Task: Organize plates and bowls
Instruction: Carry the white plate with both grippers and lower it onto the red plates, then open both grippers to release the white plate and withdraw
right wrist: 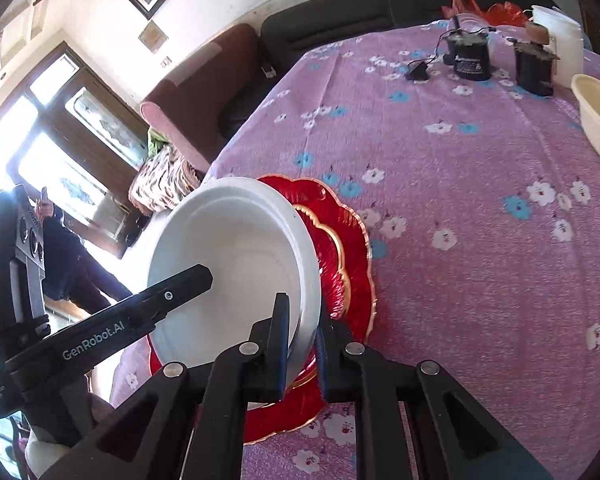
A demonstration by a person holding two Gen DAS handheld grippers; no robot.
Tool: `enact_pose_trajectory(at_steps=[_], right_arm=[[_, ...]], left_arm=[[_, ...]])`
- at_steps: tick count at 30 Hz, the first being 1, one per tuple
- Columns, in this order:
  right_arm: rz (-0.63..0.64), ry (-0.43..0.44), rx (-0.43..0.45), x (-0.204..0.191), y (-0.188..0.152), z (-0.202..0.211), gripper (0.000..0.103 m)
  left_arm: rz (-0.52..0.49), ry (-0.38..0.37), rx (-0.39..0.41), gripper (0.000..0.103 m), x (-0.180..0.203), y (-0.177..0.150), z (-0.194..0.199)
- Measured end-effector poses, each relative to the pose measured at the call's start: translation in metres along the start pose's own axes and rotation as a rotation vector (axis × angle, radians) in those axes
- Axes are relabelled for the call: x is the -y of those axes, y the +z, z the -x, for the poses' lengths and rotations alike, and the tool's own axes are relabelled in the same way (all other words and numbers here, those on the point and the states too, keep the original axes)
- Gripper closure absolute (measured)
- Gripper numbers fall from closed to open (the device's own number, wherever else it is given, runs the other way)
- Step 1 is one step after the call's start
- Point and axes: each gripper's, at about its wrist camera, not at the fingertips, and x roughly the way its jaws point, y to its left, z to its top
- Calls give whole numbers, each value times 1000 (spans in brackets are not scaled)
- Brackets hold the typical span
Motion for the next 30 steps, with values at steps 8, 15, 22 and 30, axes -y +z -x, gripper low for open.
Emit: enact_pose_trajectory(at_steps=[8,15,22,30], right_arm=[[34,-22,-12,-10,2,-16,90],[54,-63,8,-13,2,-20,89],[64,-73,34,-14,3,-19,81],[130,-121,97,-23,1,-4,65]], left_arm=[[33,12,-4,72,-13,1,-6],[22,0,4,49,-10,2,-4],[26,-10,51,42,-12,1,11],[46,-37,165,39,-13,-9,53]])
